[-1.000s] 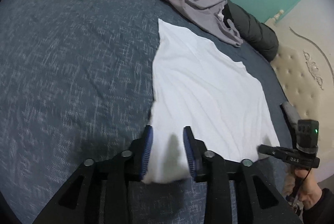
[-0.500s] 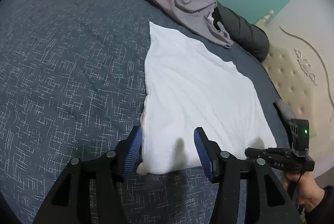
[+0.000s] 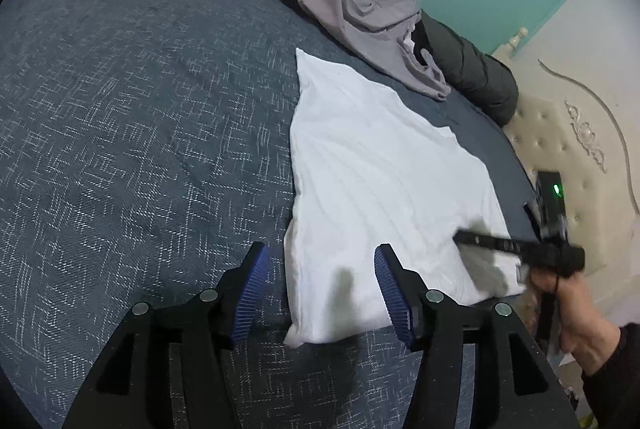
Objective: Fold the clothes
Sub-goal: 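Open both grippers and move them back over the folded shirt, then grasp the folded white shirt's edge with the left gripper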
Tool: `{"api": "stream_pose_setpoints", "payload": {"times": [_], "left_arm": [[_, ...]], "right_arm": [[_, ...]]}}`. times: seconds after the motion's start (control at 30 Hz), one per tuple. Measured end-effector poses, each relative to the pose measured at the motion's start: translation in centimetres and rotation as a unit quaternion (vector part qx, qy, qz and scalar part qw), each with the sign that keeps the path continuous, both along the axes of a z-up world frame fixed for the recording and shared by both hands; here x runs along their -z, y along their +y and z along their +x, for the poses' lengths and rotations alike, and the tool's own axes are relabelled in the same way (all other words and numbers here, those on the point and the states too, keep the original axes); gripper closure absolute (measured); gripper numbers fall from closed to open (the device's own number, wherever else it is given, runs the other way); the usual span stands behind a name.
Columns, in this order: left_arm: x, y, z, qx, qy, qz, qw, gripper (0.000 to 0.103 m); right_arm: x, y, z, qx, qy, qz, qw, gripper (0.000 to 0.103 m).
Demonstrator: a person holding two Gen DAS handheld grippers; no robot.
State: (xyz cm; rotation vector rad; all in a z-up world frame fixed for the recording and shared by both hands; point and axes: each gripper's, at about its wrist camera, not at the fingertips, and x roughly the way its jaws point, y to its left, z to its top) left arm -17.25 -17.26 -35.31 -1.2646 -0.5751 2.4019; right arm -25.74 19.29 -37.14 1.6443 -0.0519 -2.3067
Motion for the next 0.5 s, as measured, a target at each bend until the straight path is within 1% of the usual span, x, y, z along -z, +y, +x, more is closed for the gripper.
{"api": "stream_pose_setpoints", "payload": {"times": [0.1,0.27,0.37,0.47,0.5], "left_arm": [[0.2,0.0,-0.1,0.001,-0.002,0.001,1.0000,0.043],[0.6,0.1,-0.2,0.002,-0.005,-0.001,1.0000,0.043],[0.8,0.0,-0.3,0.000,-0.009,-0.001,1.0000,0.042],[1.0,-0.1,-0.6,-0.003,-0.012,-0.001,0.9999,0.042],[0.9,0.0,-0.6,-0.002,-0.012,0.000,0.9999,0.042]], "right_arm": [[-0.7,-0.6,-2.8,0.013,0.010,-0.003,1.000,0.099],[-1.3,-1.0,-8.4,0.040,0.009,-0.011,0.999,0.099],[-1.5,-1.3,-10.6,0.051,0.009,-0.006,0.999,0.099],[-1.5,-2.9,-9.4,0.039,0.002,0.003,0.999,0.099],[-1.4,-2.8,-8.0,0.032,0.000,0.005,0.999,0.099]]}}
